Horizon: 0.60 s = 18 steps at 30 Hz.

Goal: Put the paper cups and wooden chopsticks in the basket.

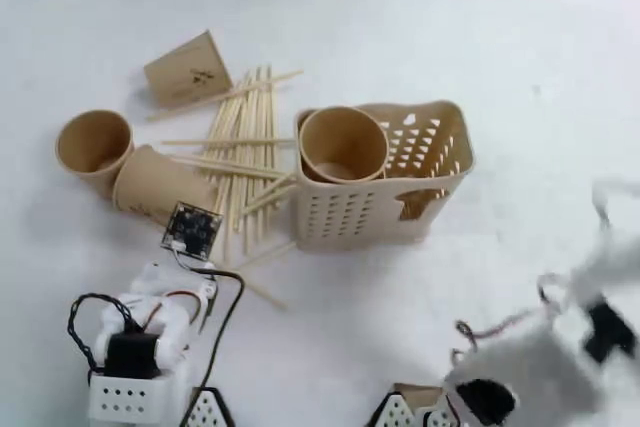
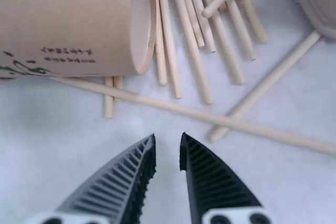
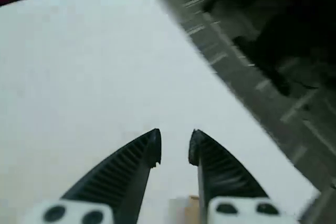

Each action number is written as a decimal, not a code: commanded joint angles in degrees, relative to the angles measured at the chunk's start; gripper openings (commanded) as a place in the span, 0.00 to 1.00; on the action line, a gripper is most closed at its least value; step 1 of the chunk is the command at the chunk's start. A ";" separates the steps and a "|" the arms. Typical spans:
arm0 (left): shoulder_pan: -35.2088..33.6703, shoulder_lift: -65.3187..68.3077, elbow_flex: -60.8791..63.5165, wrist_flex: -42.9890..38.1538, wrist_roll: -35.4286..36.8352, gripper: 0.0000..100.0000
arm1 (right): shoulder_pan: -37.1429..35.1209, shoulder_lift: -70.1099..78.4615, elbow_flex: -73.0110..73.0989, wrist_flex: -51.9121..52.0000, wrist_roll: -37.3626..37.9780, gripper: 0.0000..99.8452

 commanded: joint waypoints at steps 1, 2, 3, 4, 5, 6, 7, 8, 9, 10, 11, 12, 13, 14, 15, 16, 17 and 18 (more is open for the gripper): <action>-0.22 -0.31 0.00 0.26 -0.18 0.10 | 20.62 -6.55 3.78 -2.42 7.91 0.08; -0.31 -0.31 0.00 0.26 -0.18 0.10 | 20.70 -5.85 6.59 -3.30 10.64 0.09; -0.13 -0.31 0.00 0.26 -0.18 0.10 | 20.53 -4.70 10.37 -3.38 14.15 0.10; -0.22 -0.31 0.00 0.26 -0.18 0.10 | 20.18 -3.30 15.47 -3.82 17.14 0.10; -0.22 -0.31 0.00 0.26 -0.18 0.10 | 20.09 -1.54 19.87 -5.76 18.81 0.10; -0.22 -0.31 0.00 0.26 -0.18 0.10 | 20.26 0.04 24.44 -9.71 18.20 0.09; -0.22 -0.31 0.00 0.26 -0.18 0.10 | 20.44 1.89 28.75 -13.93 17.14 0.08; -0.22 -0.31 0.00 0.26 -0.18 0.10 | 20.44 3.82 33.85 -17.89 16.79 0.07; -0.22 -0.31 0.00 0.26 -0.18 0.10 | 20.09 5.76 38.86 -21.49 16.79 0.07; -0.22 -0.31 0.00 0.26 -0.18 0.10 | 19.91 7.69 43.34 -25.54 16.62 0.07; -0.22 -0.31 0.00 0.26 -0.18 0.10 | 19.91 9.45 47.65 -29.93 16.35 0.07; -0.22 -0.31 0.00 0.26 -0.18 0.10 | 19.91 11.03 51.16 -33.89 16.26 0.07; -0.22 -0.31 0.00 0.26 -0.18 0.10 | 19.91 12.88 54.24 -37.76 16.26 0.07; -0.22 -0.31 0.00 0.26 -0.18 0.10 | 19.91 14.55 57.23 -41.27 16.26 0.07; -0.22 -0.31 0.00 0.26 -0.18 0.10 | 19.91 16.13 59.52 -44.62 16.26 0.07; -0.22 -0.31 0.00 0.26 -0.18 0.10 | 19.82 17.71 61.36 -47.69 16.26 0.07; -0.22 -0.31 0.00 0.26 -0.18 0.10 | 19.74 19.03 62.51 -49.89 16.26 0.07; -0.22 -0.31 0.00 0.26 -0.18 0.10 | 19.65 20.35 63.30 -51.56 16.26 0.07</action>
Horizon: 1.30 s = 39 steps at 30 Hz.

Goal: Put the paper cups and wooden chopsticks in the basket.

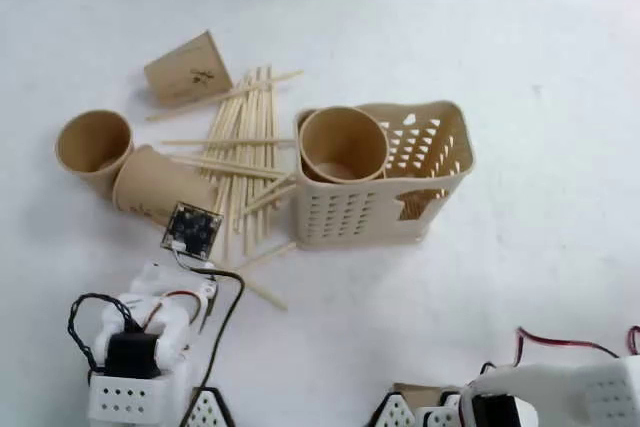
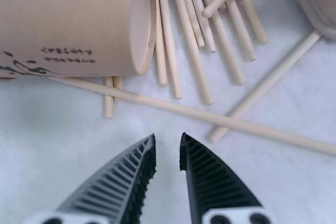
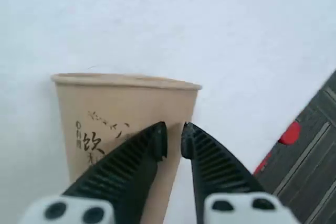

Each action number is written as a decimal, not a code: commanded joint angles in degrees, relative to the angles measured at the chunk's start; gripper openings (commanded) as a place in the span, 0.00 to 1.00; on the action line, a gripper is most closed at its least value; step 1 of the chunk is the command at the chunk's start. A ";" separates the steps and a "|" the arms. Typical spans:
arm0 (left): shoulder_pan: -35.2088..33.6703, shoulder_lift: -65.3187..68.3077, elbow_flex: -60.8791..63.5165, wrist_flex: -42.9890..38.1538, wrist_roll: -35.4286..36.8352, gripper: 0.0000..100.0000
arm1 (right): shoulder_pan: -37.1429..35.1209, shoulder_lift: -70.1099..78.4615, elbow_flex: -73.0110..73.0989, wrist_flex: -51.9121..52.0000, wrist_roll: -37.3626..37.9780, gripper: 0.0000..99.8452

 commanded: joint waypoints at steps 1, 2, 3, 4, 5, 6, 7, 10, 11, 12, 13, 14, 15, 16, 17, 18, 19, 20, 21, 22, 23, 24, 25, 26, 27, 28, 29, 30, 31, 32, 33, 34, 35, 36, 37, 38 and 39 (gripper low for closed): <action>-0.22 -0.31 0.00 0.26 -0.18 0.10 | -0.48 5.32 4.31 -8.04 0.26 0.07; -0.22 -0.31 0.00 0.26 -0.18 0.10 | -0.57 6.64 4.48 -8.92 0.26 0.07; -0.22 -0.31 0.00 0.26 -0.18 0.10 | -0.66 8.04 4.48 -9.45 0.26 0.07; -0.22 -0.31 0.00 0.26 -0.18 0.10 | -1.27 9.19 4.31 -9.80 0.26 0.07; -0.22 -0.31 0.00 0.26 -0.18 0.10 | -1.98 10.15 4.31 -10.15 0.26 0.07; -0.22 -0.31 0.00 0.26 -0.18 0.10 | -2.77 10.95 4.31 -10.33 0.26 0.07; -0.22 -0.31 0.00 0.26 -0.18 0.10 | -3.74 11.47 4.31 -10.33 0.26 0.07; -0.22 -0.31 0.00 0.26 -0.18 0.10 | -7.96 12.26 5.01 -9.71 0.26 0.07; -0.22 -0.31 0.00 0.26 -0.18 0.10 | -9.45 12.26 5.71 -9.19 0.09 0.07; -0.22 -0.31 0.00 0.26 -0.18 0.10 | -11.30 11.91 6.42 -8.84 -0.88 0.07; -0.22 -0.31 0.00 0.26 -0.18 0.10 | -13.23 11.74 6.95 -8.31 -2.73 0.07; -0.22 -0.31 0.00 0.26 -0.18 0.10 | -15.16 11.56 7.03 -7.60 -5.10 0.07; -0.22 -0.31 0.00 0.26 -0.18 0.10 | -17.10 11.21 7.03 -7.16 -7.30 0.07; -0.22 -0.31 0.00 0.26 -0.18 0.10 | -19.38 10.51 7.12 -6.99 -9.58 0.07; -0.22 -0.31 0.00 0.26 -0.18 0.10 | -21.76 9.80 7.21 -6.99 -11.69 0.07; -0.22 -0.31 0.00 0.26 -0.18 0.10 | -24.31 8.75 7.21 -6.99 -13.54 0.07; -0.22 -0.31 0.00 0.26 -0.18 0.10 | -26.95 7.43 7.21 -6.64 -15.47 0.07; -0.22 -0.31 0.00 0.26 -0.18 0.10 | -29.93 5.85 7.21 -6.02 -17.23 0.07; -0.22 -0.31 0.00 0.26 -0.18 0.10 | -33.19 4.00 7.21 -5.23 -18.90 0.07; -0.22 -0.31 0.00 0.26 -0.18 0.10 | -36.44 1.98 7.21 -3.91 -20.40 0.07; -0.22 -0.31 0.00 0.26 -0.18 0.10 | -39.60 -0.66 7.12 -2.24 -21.45 0.07; -0.22 -0.31 0.00 0.26 -0.18 0.10 | -42.42 -3.74 7.12 -0.66 -22.33 0.07; -0.22 -0.31 0.00 0.26 -0.18 0.10 | -44.70 -7.16 7.12 0.75 -23.12 0.07; -0.22 -0.31 0.00 0.26 -0.18 0.10 | -46.55 -11.03 7.12 2.24 -23.56 0.07; -0.22 -0.31 0.00 0.26 -0.18 0.10 | -48.04 -14.99 7.12 3.82 -23.65 0.07; -0.22 -0.31 0.00 0.26 -0.18 0.10 | -49.19 -19.12 7.12 5.41 -23.56 0.07; -0.22 -0.31 0.00 0.26 -0.18 0.10 | -50.07 -23.08 7.21 6.64 -23.56 0.07; -0.22 -0.31 0.00 0.26 -0.18 0.10 | -50.77 -26.86 7.38 7.69 -23.56 0.07; -0.22 -0.31 0.00 0.26 -0.18 0.10 | -51.21 -30.29 7.47 8.92 -23.38 0.07; -0.22 -0.31 0.00 0.26 -0.18 0.10 | -51.47 -33.45 7.56 10.07 -23.21 0.07; -0.22 -0.31 0.00 0.26 -0.18 0.10 | -51.56 -36.18 7.65 10.77 -23.12 0.07; -0.22 -0.31 0.00 0.26 -0.18 0.10 | -51.56 -38.11 8.18 10.77 -23.03 0.07; -0.22 -0.31 0.00 0.26 -0.18 0.10 | -51.47 -39.34 8.70 10.33 -22.59 0.07; -0.22 -0.31 0.00 0.26 -0.18 0.10 | -51.56 -39.78 9.32 9.98 -20.22 0.07; -0.22 -0.31 0.00 0.26 -0.18 0.10 | -52.09 -39.69 9.67 9.89 -16.44 0.07; -0.22 -0.31 0.00 0.26 -0.18 0.10 | -52.70 -39.08 10.02 9.89 -13.19 0.09; -0.22 -0.31 0.00 0.26 -0.18 0.10 | -53.05 -38.11 10.11 9.89 -11.08 0.11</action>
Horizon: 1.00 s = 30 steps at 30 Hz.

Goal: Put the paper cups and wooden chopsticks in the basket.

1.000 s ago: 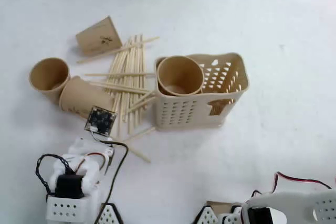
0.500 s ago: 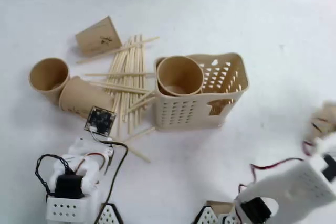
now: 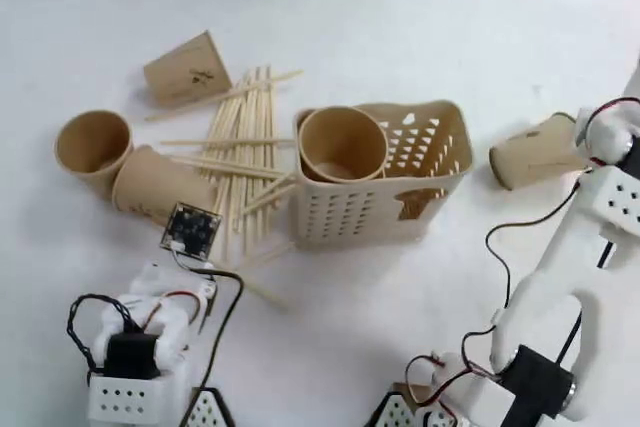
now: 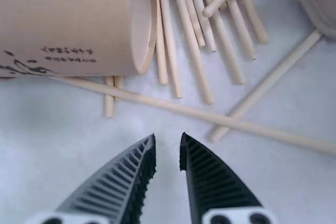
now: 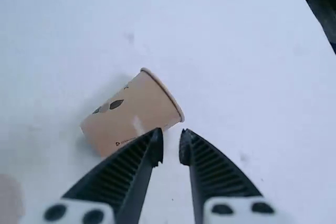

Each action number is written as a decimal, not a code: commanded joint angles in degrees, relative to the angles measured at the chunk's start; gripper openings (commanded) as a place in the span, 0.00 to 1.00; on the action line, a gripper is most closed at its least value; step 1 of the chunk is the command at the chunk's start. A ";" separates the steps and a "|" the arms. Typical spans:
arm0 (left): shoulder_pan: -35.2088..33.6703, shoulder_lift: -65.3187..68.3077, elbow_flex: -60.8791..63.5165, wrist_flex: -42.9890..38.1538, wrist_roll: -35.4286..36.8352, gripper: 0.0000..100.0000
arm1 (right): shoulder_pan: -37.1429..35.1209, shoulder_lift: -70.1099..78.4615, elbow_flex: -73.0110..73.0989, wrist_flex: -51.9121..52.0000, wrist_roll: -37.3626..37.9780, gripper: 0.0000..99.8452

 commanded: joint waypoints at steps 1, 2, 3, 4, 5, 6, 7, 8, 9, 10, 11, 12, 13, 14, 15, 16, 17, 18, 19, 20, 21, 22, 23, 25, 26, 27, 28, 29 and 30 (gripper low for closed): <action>-0.22 -0.31 0.00 0.26 -0.18 0.10 | -1.54 -0.40 -0.09 -0.40 8.09 0.13; -0.22 -0.31 0.00 0.26 -0.18 0.10 | -1.54 1.01 -0.62 -1.36 8.97 0.16; -0.22 -0.31 0.00 0.26 -0.18 0.10 | -1.36 2.59 -1.23 -3.21 9.32 0.19; -0.22 -0.31 0.00 0.26 -0.18 0.10 | -0.57 4.35 -1.76 -5.14 9.32 0.21; -0.22 -0.31 0.00 0.26 -0.18 0.10 | 0.40 6.20 -2.20 -7.60 9.23 0.22; -0.22 -0.31 0.00 0.26 -0.18 0.10 | 1.27 8.31 -2.55 -10.59 8.88 0.23; -0.22 -0.31 0.00 0.26 -0.18 0.10 | 2.07 10.51 -2.64 -14.02 8.18 0.23; -0.22 -0.31 0.00 0.26 -0.18 0.10 | 3.21 13.05 -2.64 -17.71 7.74 0.22; -0.22 -0.31 0.00 0.26 -0.18 0.10 | 4.18 15.78 -2.64 -21.14 7.56 0.22; -0.22 -0.31 0.00 0.26 -0.18 0.10 | 5.05 18.59 -2.64 -23.78 7.74 0.22; -0.22 -0.31 0.00 0.26 -0.18 0.10 | 5.49 21.23 -2.64 -25.80 7.74 0.22; -0.22 -0.31 0.00 0.26 -0.18 0.10 | 5.67 23.69 -2.73 -27.12 7.74 0.22; -0.22 -0.31 0.00 0.26 -0.18 0.10 | 5.58 25.98 -2.73 -27.74 7.82 0.23; -0.22 -0.31 0.00 0.26 -0.18 0.10 | 5.41 28.09 -2.73 -27.91 7.82 0.23; -0.22 -0.31 0.00 0.26 -0.18 0.10 | 5.41 29.93 -2.90 -27.91 7.82 0.23; -0.22 -0.31 0.00 0.26 -0.18 0.10 | 5.41 31.60 -3.43 -27.56 7.82 0.23; -0.22 -0.31 0.00 0.26 -0.18 0.10 | 5.41 33.10 -3.78 -27.47 7.82 0.23; -0.22 -0.31 0.00 0.26 -0.18 0.10 | 5.67 34.33 -4.04 -27.47 7.82 0.22; -0.22 -0.31 0.00 0.26 -0.18 0.10 | 5.85 35.21 -4.04 -27.47 7.82 0.22; -0.22 -0.31 0.00 0.26 -0.18 0.10 | 6.02 35.91 -3.96 -27.38 7.82 0.22; -0.22 -0.31 0.00 0.26 -0.18 0.10 | 6.37 36.35 -3.96 -26.59 7.82 0.22; -0.22 -0.31 0.00 0.26 -0.18 0.10 | 6.64 36.53 -3.96 -25.71 7.82 0.22; -0.22 -0.31 0.00 0.26 -0.18 0.10 | 6.73 36.53 -4.13 -24.75 7.82 0.22; -0.22 -0.31 0.00 0.26 -0.18 0.10 | 6.81 36.18 -4.40 -22.90 7.82 0.22; -0.22 -0.31 0.00 0.26 -0.18 0.10 | 6.90 35.30 -4.75 -22.11 7.56 0.22; -0.22 -0.31 0.00 0.26 -0.18 0.10 | 7.43 33.80 -5.27 -21.23 7.30 0.22; -0.22 -0.31 0.00 0.26 -0.18 0.10 | 8.04 32.04 -5.89 -20.00 7.12 0.22; -0.22 -0.31 0.00 0.26 -0.18 0.10 | 8.31 29.85 -6.51 -18.95 6.24 0.22; -0.22 -0.31 0.00 0.26 -0.18 0.10 | 8.48 27.12 -7.21 -17.71 3.78 0.22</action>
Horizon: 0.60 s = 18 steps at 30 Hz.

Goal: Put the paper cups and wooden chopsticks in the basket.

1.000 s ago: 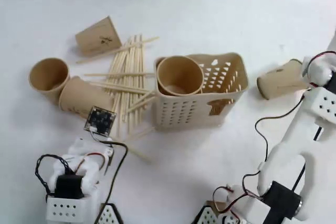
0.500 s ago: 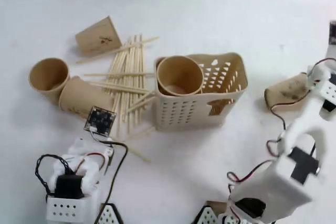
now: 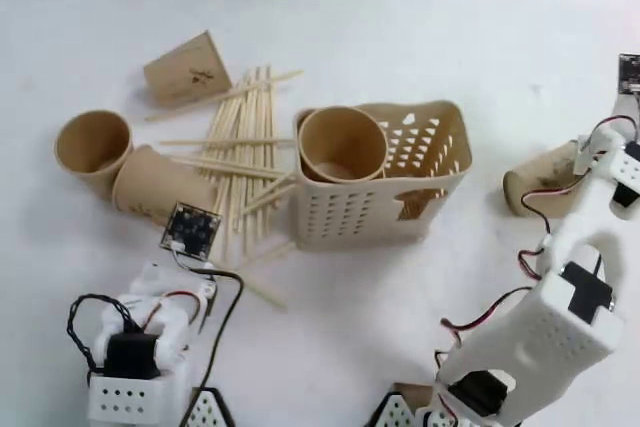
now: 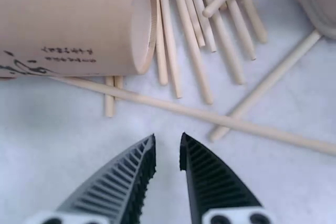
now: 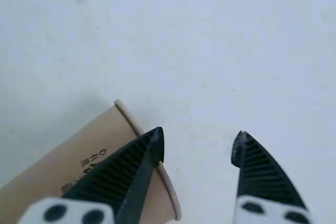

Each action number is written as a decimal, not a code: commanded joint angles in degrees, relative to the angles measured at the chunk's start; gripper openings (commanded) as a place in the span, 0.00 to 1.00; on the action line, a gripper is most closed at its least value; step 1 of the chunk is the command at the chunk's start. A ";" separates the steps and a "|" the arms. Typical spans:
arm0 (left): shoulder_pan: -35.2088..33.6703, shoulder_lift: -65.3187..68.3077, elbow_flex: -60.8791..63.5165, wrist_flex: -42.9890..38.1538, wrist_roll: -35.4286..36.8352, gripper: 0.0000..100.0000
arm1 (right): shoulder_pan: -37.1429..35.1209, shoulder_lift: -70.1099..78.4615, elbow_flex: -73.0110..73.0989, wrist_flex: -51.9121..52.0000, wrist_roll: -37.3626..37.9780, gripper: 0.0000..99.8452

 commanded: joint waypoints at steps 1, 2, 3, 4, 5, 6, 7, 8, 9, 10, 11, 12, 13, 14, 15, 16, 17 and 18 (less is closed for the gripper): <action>-0.22 -0.31 0.00 0.26 -0.18 0.10 | 1.71 -9.10 -2.46 4.97 -5.19 0.22; -0.22 -0.31 0.00 0.26 -0.18 0.10 | 1.71 -12.62 -2.81 6.99 -6.51 0.22; -0.22 -0.31 0.00 0.26 -0.18 0.10 | 1.36 -16.48 -2.90 9.54 -6.68 0.22; -0.22 -0.31 0.00 0.26 -0.18 0.10 | 0.92 -20.79 -2.73 12.44 -6.68 0.22; -0.22 -0.31 0.00 0.26 -0.18 0.10 | -0.57 -25.01 -2.20 15.87 -6.86 0.22; -0.22 -0.31 0.00 0.26 -0.18 0.10 | -2.24 -29.14 -0.88 18.42 -6.68 0.22; -0.22 -0.31 0.00 0.26 -0.18 0.10 | -3.82 -33.45 1.05 20.26 -6.68 0.22; -0.22 -0.31 0.00 0.26 -0.18 0.10 | -5.67 -38.02 3.87 21.58 -6.59 0.22; -0.22 -0.31 0.00 0.26 -0.18 0.10 | -7.52 -42.86 7.82 22.02 -6.59 0.20; -0.22 -0.31 0.00 0.26 -0.18 0.10 | -9.36 -47.96 12.75 21.67 -6.59 0.18; -0.22 -0.31 0.00 0.26 -0.18 0.10 | -11.03 -53.41 18.46 20.44 -6.59 0.16; -0.22 -0.31 0.00 0.26 -0.18 0.10 | -12.26 -58.95 24.44 18.51 -6.59 0.14; -0.22 -0.31 0.00 0.26 -0.18 0.10 | -13.32 -64.48 30.95 16.04 -6.59 0.13; -0.22 -0.31 0.00 0.26 -0.18 0.10 | -14.20 -69.41 37.27 13.41 -6.59 0.13; -0.22 -0.31 0.00 0.26 -0.18 0.10 | -15.16 -74.07 43.52 10.59 -6.51 0.13; -0.22 -0.31 0.00 0.26 -0.18 0.10 | -16.31 -78.20 49.23 7.69 -5.89 0.14; -0.22 -0.31 0.00 0.26 -0.18 0.10 | -16.92 -81.45 54.59 5.32 -4.13 0.15; -0.22 -0.31 0.00 0.26 -0.18 0.10 | -17.19 -84.00 59.16 3.12 -2.73 0.15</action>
